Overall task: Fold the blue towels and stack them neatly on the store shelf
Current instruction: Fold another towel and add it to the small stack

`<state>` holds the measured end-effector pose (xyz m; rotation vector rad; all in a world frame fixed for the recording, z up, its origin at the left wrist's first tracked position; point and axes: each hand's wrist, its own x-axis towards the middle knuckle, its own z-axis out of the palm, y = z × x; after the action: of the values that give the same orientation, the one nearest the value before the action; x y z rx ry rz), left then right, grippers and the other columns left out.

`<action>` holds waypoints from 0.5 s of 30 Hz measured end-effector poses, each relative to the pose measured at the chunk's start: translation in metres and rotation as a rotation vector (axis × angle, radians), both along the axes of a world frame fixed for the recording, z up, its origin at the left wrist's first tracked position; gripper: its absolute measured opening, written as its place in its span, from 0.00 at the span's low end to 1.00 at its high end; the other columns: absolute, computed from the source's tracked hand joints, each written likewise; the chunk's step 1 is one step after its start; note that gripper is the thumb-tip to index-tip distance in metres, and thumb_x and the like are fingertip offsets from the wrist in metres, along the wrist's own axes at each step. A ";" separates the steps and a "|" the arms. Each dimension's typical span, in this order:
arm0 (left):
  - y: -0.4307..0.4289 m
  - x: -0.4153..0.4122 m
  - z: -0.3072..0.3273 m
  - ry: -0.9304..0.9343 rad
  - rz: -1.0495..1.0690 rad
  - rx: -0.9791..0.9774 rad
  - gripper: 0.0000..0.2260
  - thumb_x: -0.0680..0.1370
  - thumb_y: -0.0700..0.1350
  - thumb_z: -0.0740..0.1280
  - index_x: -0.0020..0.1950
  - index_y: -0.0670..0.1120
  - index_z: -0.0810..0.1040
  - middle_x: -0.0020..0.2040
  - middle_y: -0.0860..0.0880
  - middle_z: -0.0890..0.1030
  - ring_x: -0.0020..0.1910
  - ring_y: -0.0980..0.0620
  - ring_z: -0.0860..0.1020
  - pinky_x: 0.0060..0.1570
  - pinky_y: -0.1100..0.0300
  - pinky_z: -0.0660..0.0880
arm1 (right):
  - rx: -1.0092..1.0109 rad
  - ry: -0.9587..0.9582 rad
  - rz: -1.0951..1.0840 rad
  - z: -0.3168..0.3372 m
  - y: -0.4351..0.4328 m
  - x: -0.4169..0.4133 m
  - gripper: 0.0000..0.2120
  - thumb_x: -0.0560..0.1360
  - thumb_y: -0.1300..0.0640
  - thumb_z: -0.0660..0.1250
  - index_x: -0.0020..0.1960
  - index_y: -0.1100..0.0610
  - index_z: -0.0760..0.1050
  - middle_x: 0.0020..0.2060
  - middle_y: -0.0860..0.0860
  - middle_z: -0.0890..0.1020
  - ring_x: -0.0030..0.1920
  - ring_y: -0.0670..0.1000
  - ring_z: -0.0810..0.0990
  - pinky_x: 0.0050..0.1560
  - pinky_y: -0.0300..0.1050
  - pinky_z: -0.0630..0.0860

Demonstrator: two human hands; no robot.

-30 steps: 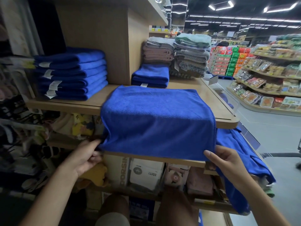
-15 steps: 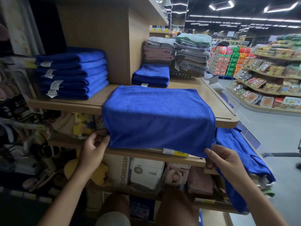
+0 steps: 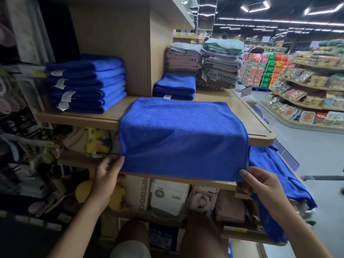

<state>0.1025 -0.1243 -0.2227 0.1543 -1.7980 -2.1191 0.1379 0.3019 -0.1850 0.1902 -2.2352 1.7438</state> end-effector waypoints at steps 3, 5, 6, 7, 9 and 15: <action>-0.011 -0.002 -0.007 -0.042 -0.104 0.197 0.18 0.64 0.59 0.81 0.50 0.56 0.83 0.54 0.52 0.84 0.50 0.50 0.83 0.39 0.53 0.78 | -0.008 -0.025 0.007 0.001 0.000 0.002 0.10 0.72 0.51 0.73 0.39 0.59 0.81 0.27 0.56 0.78 0.28 0.50 0.75 0.30 0.41 0.75; -0.016 -0.004 -0.009 -0.018 -0.147 0.258 0.14 0.67 0.51 0.79 0.51 0.55 0.82 0.58 0.48 0.82 0.52 0.50 0.84 0.41 0.55 0.79 | -0.046 -0.042 0.007 0.002 -0.001 0.003 0.07 0.70 0.53 0.74 0.43 0.56 0.81 0.29 0.55 0.80 0.27 0.50 0.76 0.29 0.40 0.75; -0.018 -0.006 -0.011 -0.005 -0.171 0.278 0.12 0.70 0.47 0.77 0.52 0.55 0.82 0.59 0.47 0.83 0.54 0.49 0.84 0.42 0.55 0.80 | -0.077 -0.055 -0.003 0.002 -0.001 0.003 0.08 0.69 0.54 0.75 0.46 0.55 0.81 0.30 0.55 0.81 0.27 0.50 0.76 0.28 0.39 0.76; -0.020 -0.007 -0.011 0.005 -0.196 0.300 0.11 0.72 0.44 0.75 0.54 0.54 0.83 0.60 0.46 0.83 0.56 0.49 0.84 0.44 0.55 0.82 | -0.098 -0.067 -0.014 0.003 -0.001 0.003 0.12 0.68 0.54 0.76 0.49 0.55 0.79 0.31 0.55 0.82 0.27 0.49 0.76 0.28 0.39 0.76; -0.022 -0.009 -0.010 0.013 -0.226 0.326 0.11 0.74 0.42 0.72 0.56 0.52 0.84 0.60 0.46 0.84 0.58 0.49 0.83 0.47 0.56 0.83 | -0.107 -0.089 -0.017 0.003 -0.002 0.004 0.16 0.68 0.54 0.75 0.54 0.52 0.79 0.32 0.55 0.83 0.27 0.48 0.76 0.29 0.38 0.76; -0.025 -0.008 -0.004 0.051 -0.154 0.229 0.14 0.74 0.43 0.73 0.60 0.48 0.83 0.60 0.45 0.84 0.57 0.49 0.83 0.50 0.59 0.82 | -0.188 -0.146 -0.027 -0.001 0.000 0.004 0.19 0.65 0.53 0.76 0.55 0.55 0.82 0.39 0.55 0.87 0.33 0.51 0.84 0.33 0.41 0.82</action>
<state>0.0945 -0.1490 -0.2269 0.0197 -1.5801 -2.4117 0.1418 0.3019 -0.1859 -0.0083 -2.1419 1.9976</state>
